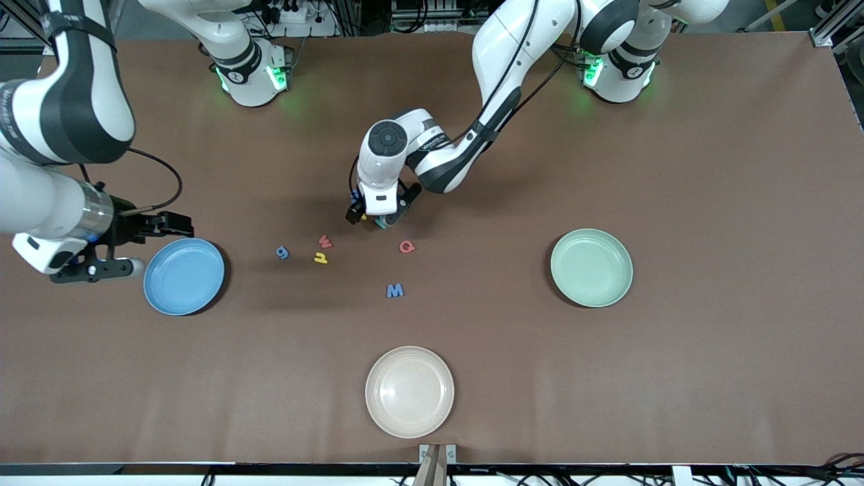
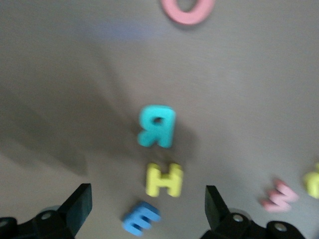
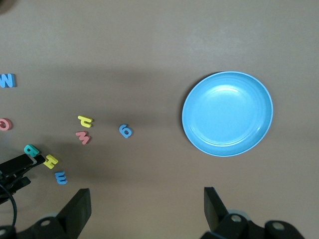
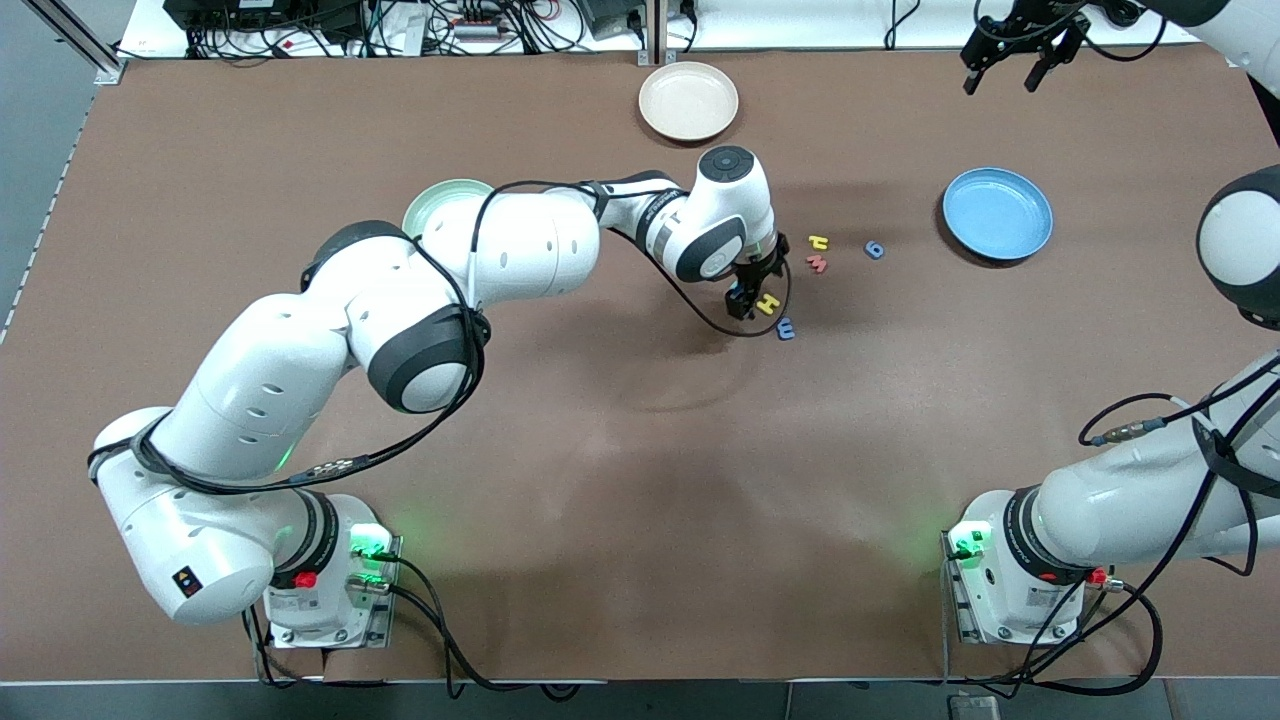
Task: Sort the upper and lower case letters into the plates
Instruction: 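Lower the left gripper onto the yellow H while the right gripper approaches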
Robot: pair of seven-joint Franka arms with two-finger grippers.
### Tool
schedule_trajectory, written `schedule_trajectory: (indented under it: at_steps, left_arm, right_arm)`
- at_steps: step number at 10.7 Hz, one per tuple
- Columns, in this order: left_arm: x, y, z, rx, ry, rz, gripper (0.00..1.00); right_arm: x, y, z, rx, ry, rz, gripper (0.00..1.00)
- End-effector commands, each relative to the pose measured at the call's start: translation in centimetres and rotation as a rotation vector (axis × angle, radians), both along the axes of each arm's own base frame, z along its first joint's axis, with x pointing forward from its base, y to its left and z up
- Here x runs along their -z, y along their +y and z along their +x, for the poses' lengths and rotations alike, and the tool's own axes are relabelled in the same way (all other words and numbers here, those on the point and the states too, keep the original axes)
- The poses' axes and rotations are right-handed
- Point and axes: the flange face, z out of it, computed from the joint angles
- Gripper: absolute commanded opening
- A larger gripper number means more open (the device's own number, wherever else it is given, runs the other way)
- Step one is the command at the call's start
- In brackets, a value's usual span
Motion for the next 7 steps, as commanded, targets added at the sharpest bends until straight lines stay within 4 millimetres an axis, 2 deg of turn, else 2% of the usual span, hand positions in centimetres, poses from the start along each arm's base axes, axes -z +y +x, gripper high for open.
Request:
schedule_trajectory:
  at_steps: [1,4,5,7]
  left_arm:
    - [0.3,-0.1,-0.4,0.027,0.076,0.032,1.00]
    - [-2.3,-0.5,1.9,-0.025,0.078,-0.042,1.00]
    - [-2.2,-0.5,2.4,-0.024,0.071,-0.053,1.00]
    - [0.0,-0.2,3.2,-0.012,0.043,-0.091,1.00]
  right_arm:
    - [-0.3,-1.2,-0.1,0.033,-0.007,-0.005,1.00]
    - [1.0,-0.9,0.5,0.027,-0.004,-0.010,1.00]
    - [1.2,-1.4,0.5,0.033,-0.001,-0.010,1.00]
    - [2.0,-2.2,1.0,0.048,-0.005,-0.012,1.00]
